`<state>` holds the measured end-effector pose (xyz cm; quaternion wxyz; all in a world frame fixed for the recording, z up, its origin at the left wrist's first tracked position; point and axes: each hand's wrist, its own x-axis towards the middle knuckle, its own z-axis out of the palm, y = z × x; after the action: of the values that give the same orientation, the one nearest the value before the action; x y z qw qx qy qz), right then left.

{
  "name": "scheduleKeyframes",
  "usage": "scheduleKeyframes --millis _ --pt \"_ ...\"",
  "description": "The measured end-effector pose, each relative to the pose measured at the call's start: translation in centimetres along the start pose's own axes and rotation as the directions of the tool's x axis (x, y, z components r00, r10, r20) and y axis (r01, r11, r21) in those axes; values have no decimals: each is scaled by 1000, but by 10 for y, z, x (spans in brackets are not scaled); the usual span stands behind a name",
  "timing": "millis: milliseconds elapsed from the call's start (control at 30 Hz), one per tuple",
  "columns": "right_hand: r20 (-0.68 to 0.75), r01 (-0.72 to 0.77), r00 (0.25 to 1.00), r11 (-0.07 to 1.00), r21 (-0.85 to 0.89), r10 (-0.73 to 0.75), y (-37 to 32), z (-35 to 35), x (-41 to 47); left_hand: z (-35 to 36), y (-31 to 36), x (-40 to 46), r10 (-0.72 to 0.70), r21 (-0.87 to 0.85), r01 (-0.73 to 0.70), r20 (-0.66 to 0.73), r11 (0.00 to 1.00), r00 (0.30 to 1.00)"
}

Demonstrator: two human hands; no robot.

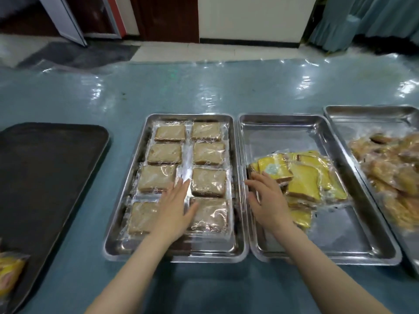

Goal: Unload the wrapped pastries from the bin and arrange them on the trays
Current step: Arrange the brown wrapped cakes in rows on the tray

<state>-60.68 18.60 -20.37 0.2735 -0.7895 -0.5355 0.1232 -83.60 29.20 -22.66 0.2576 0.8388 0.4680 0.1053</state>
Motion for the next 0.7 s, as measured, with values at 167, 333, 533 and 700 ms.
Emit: scheduleKeyframes --millis 167,333,533,700 --pt "-17 68 998 998 3 -68 47 -39 15 35 21 17 -184 257 173 21 951 983" --pt "54 246 968 969 -35 -244 63 -51 40 66 35 11 -228 387 190 54 902 972" --pt "242 426 879 905 -9 -412 35 -17 50 74 42 -8 -264 373 226 54 900 963" --pt "473 512 782 851 -116 -406 0 32 64 66 43 -14 -273 396 207 118 895 955"
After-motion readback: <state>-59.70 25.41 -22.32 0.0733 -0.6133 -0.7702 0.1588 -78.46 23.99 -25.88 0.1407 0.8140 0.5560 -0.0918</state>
